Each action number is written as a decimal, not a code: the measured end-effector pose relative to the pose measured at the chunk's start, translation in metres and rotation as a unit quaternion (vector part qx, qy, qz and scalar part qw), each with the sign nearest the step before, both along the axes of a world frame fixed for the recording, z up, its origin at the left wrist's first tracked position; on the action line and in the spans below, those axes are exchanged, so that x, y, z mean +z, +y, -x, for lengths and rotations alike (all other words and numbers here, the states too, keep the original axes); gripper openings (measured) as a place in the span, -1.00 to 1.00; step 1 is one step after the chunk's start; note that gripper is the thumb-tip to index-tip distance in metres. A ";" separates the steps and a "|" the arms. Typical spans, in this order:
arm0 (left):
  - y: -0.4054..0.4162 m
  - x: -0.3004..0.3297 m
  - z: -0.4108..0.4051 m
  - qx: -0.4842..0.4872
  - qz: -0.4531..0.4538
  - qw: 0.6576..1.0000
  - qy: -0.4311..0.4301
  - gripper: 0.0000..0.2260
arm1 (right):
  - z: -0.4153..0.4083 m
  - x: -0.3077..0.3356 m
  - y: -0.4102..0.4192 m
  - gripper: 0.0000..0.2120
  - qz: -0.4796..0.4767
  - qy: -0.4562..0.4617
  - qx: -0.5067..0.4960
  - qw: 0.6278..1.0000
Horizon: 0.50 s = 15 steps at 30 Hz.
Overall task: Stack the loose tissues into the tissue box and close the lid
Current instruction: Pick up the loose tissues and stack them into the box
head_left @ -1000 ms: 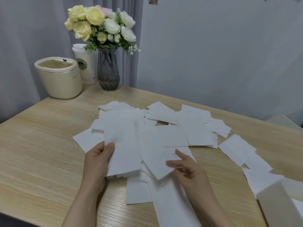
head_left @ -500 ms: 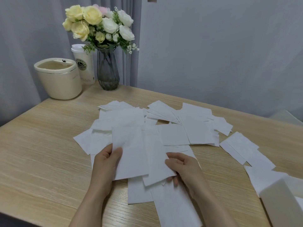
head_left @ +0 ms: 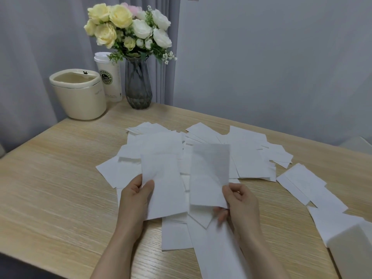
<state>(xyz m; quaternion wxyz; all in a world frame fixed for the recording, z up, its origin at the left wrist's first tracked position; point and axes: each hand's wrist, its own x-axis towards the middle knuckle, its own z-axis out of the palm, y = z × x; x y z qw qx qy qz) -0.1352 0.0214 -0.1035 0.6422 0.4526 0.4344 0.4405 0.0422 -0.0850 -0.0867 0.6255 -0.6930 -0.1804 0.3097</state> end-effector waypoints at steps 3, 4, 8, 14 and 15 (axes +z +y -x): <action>0.000 0.000 0.000 0.001 -0.003 1.000 0.006 -0.77 | 0.010 0.003 0.005 -0.91 -0.043 0.066 0.010 0.997; 0.000 0.000 0.000 0.000 -0.004 1.000 0.009 -0.77 | 0.014 0.003 0.007 -0.90 -0.045 0.078 0.027 0.996; 0.001 0.000 0.000 -0.016 -0.012 1.000 0.025 -0.76 | 0.036 -0.001 0.015 -0.83 -0.035 0.071 0.103 0.992; -0.001 0.006 0.000 -0.033 0.009 0.999 -0.021 -0.84 | 0.055 -0.005 0.023 -0.83 -0.030 0.015 0.143 0.989; -0.001 0.007 0.000 -0.030 0.009 0.999 -0.027 -0.84 | 0.056 -0.005 0.024 -0.83 -0.029 0.010 0.145 0.989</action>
